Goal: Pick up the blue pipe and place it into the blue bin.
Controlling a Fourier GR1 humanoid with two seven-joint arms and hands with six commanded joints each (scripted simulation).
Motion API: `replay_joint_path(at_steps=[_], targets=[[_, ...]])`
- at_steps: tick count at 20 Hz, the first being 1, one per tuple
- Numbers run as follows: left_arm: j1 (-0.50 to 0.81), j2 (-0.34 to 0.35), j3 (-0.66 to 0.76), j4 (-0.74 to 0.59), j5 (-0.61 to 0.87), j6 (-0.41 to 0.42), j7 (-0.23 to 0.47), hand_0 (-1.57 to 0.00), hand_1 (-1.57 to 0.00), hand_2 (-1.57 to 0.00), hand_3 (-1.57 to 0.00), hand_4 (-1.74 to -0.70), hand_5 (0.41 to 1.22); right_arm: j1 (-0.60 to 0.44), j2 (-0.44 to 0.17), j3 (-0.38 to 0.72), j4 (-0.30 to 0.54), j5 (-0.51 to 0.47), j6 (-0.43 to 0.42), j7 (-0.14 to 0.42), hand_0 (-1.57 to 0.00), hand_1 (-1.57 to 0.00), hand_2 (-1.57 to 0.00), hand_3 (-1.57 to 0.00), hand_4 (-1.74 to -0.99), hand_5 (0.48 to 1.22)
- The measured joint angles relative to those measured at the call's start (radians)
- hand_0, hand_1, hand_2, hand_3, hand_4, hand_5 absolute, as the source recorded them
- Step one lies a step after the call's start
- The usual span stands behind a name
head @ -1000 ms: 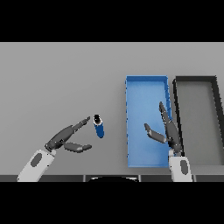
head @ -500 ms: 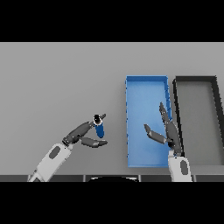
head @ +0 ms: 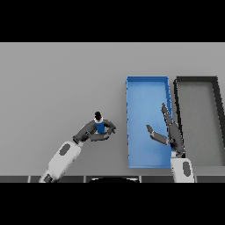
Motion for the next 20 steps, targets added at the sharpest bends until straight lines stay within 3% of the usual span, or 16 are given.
replay_joint_path(at_steps=[4, 7, 10, 11, 14, 20], targets=[[0.025, -0.01, -0.024, -0.024, -0.027, 0.023, -0.044, -1.28, -1.31, -1.34, -1.27, -1.63, 1.118, -0.017, 0.003, -0.002, 0.012, 0.001, -0.005, 0.011, 0.0, 0.0, 0.0, 0.0, -1.258, 0.615], [0.021, -0.015, -0.038, -0.043, -0.047, 0.056, -0.07, -1.42, -1.44, -1.45, -1.37, -1.68, 1.168, -0.009, 0.001, 0.001, 0.018, 0.009, -0.001, -0.02, 0.0, 0.0, 0.0, 0.0, -1.25, 0.622], [0.015, -0.018, -0.039, -0.076, -0.032, 0.05, -0.111, -1.49, -1.5, -1.51, -1.42, -1.71, 1.194, -0.022, 0.007, 0.008, 0.011, 0.022, -0.014, 0.012, 0.0, 0.0, 0.0, 0.0, -1.248, 0.627], [0.013, -0.015, -0.045, -0.1, -0.034, 0.048, -0.123, -1.51, -1.52, -1.52, -1.43, -1.71, 1.199, -0.016, 0.006, 0.008, 0.008, 0.02, -0.011, -0.001, 0.0, 0.0, 0.0, 0.0, -1.249, 0.629], [-0.004, -0.013, -0.051, -0.183, -0.02, 0.046, -0.107, -1.54, -1.54, -1.55, -1.44, -1.72, 1.21, -0.004, 0.004, 0.007, 0.001, 0.027, -0.017, 0.003, 0.0, 0.0, 0.0, 0.0, -1.221, 0.631], [-0.064, -0.018, -0.064, -0.264, 0.01, 0.025, 0.035, -1.56, -1.56, -1.56, -1.44, -1.73, 1.218, -0.005, 0.0, 0.007, 0.029, 0.037, -0.013, -0.026, 0.0, 0.0, 0.0, 0.0, -1.195, 0.635]])
